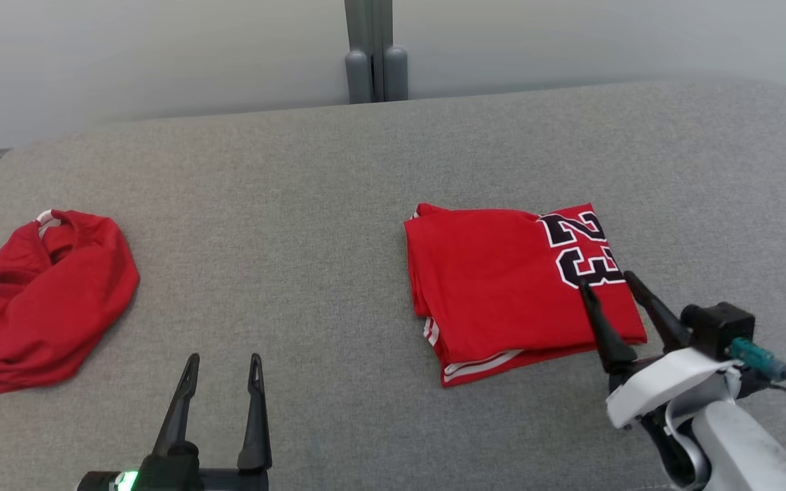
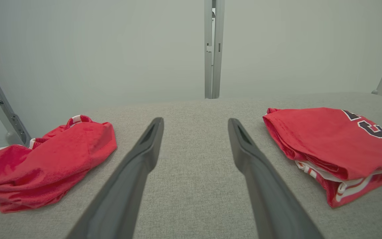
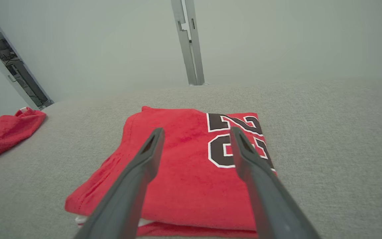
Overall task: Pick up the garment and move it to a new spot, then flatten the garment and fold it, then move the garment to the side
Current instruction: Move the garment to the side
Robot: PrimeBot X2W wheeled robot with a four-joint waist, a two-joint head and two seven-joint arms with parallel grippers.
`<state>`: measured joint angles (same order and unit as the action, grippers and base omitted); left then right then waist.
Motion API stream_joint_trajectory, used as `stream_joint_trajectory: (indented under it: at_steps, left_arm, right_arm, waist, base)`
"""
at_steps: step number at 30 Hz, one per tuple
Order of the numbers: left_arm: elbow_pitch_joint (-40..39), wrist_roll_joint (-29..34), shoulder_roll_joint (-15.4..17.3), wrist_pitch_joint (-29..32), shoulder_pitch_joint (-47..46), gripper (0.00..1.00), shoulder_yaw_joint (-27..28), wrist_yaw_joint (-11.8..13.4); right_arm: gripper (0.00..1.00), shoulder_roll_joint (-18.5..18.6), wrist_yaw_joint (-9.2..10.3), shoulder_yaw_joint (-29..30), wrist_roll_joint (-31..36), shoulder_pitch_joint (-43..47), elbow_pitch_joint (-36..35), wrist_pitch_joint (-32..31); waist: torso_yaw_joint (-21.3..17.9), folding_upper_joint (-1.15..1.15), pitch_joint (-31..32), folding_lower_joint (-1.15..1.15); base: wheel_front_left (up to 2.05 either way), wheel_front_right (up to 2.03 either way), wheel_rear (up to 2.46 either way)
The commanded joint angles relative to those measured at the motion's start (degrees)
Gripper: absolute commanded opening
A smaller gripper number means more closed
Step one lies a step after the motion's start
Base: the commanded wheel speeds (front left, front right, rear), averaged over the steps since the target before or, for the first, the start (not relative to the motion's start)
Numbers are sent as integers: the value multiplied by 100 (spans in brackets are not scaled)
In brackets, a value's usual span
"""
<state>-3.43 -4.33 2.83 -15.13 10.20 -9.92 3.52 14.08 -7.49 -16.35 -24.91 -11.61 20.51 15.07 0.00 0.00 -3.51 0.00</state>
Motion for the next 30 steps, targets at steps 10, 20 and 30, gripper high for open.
stream_joint_trajectory:
  at_steps: [10,20,30]
  left_arm:
    - [87,21,13,1,-520,100,-219,-36]
    - [115,44,12,0,-883,100,-391,-67]
    - [212,54,13,0,-1184,100,-581,-79]
  right_arm:
    - [100,1499,-1,-1116,-2666,-1028,862,-287]
    - [100,2306,-1,-1918,-3927,-1578,874,-606]
    - [34,2592,-1,-2708,-4611,-2007,931,-1001]
  waist:
    - [276,0,-779,0]
    - [421,0,-1251,0]
    - [587,0,-1590,0]
  base:
    - [0,0,0]
    - [0,0,0]
    - [0,0,0]
